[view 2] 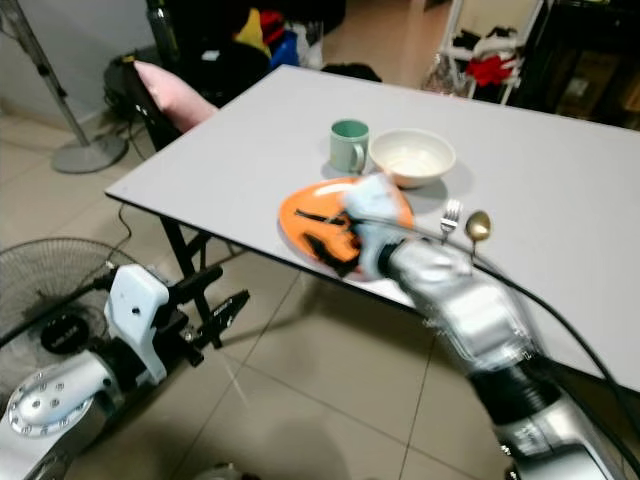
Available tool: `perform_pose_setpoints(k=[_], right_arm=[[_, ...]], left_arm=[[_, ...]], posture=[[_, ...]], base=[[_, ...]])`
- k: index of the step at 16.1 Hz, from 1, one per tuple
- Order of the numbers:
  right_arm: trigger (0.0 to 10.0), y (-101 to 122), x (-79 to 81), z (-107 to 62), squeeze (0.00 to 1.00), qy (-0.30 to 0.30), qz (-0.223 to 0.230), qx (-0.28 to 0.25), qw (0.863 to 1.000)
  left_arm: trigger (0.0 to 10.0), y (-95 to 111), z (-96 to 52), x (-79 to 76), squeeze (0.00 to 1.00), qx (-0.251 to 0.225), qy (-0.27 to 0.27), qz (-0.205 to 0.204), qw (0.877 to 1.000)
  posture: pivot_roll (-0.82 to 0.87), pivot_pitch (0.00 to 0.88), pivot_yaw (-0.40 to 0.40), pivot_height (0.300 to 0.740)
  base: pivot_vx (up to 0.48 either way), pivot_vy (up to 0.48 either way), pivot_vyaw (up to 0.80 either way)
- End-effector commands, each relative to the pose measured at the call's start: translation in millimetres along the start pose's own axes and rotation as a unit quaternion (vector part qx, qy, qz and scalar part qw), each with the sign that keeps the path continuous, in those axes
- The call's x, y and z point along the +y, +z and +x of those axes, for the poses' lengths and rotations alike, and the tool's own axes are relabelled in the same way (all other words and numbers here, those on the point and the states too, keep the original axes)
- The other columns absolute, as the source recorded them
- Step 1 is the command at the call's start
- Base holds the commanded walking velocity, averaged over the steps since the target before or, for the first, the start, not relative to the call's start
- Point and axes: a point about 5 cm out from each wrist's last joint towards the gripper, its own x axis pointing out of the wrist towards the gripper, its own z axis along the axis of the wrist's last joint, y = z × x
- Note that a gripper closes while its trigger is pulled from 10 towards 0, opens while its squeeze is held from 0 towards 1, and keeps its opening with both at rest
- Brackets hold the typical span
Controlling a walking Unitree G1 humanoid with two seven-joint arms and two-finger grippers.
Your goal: Setting the table
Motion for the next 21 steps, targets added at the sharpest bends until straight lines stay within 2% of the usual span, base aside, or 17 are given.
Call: perform_pose_setpoints(k=[1, 2, 3, 4, 6, 8, 11, 14, 16, 21], right_arm=[[10.0, -7.0, 8.2, 13.8, 0.0, 0.032, -0.079, 0.019, 0.996], [10.0, -8.1, 8.7, 16.5, 0.0, 0.037, -0.096, 0.022, 0.994], [10.0, -14.0, 5.4, 25.0, 0.0, 0.046, -0.133, 0.033, 0.99], [10.0, -16.5, 4.0, 27.1, 0.0, 0.047, -0.135, 0.039, 0.989], [10.0, -29.9, -5.1, 36.2, 0.0, 0.038, -0.174, 0.067, 0.982], [10.0, -32.1, -11.0, 41.0, 0.0, 0.025, -0.171, 0.071, 0.982], [10.0, -41.1, -14.6, 50.8, 0.0, 0.023, -0.196, 0.091, 0.976], [10.0, -40.9, -17.6, 56.6, 0.0, 0.01, -0.206, 0.086, 0.975], [10.0, -39.2, -22.2, 58.9, 0.0, -0.014, -0.199, 0.08, 0.977], [10.0, -51.6, -30.5, 58.8, 0.0, -0.043, -0.187, 0.113, 0.975]], left_arm=[[10.0, -1.3, 0.2, -0.3, 0.0, 0.009, -0.005, 0.009, 1.0], [10.0, -1.3, -0.1, -0.4, 0.0, 0.009, -0.005, 0.009, 1.0], [10.0, -1.7, -1.7, -0.1, 0.0, 0.011, -0.005, 0.01, 1.0], [10.0, -1.9, -2.0, -0.2, 0.0, 0.012, -0.005, 0.01, 1.0], [10.0, -3.1, -2.4, -4.0, 0.0, 0.017, -0.019, 0.006, 1.0], [10.0, -3.8, -2.2, -5.6, 0.0, 0.02, -0.026, 0.004, 0.999], [10.0, -4.0, -1.7, -6.3, 0.0, 0.021, -0.029, 0.004, 0.999], [10.0, -4.1, -1.9, -6.2, 0.0, 0.023, -0.028, 0.005, 0.999], [10.0, -4.2, -2.0, -6.0, 0.0, 0.023, -0.027, 0.005, 0.999], [10.0, -5.6, -1.9, -6.9, 0.0, 0.025, -0.03, 0.004, 0.999]], posture=[[-0.06, 0.0, 0.064, 0.74], [-0.06, 0.0, 0.063, 0.74], [-0.06, 0.0, 0.063, 0.74], [-0.06, 0.0, 0.063, 0.74], [-0.06, 0.0, 0.068, 0.74], [-0.06, 0.0, 0.069, 0.74], [-0.06, 0.0, 0.071, 0.74], [-0.05, 0.0, 0.069, 0.74], [-0.05, 0.0, 0.065, 0.74], [-0.05, 0.0, 0.062, 0.74]], base=[[0.0, 0.0, 0.0], [0.0, 0.0, 0.0], [0.0, 0.0, 0.0], [0.0, 0.0, 0.0], [0.0, 0.0, 0.0], [0.0, 0.0, 0.0], [0.0, 0.0, 0.0], [0.0, 0.0, 0.0], [0.0, 0.0, 0.0], [0.0, 0.0, 0.0]])
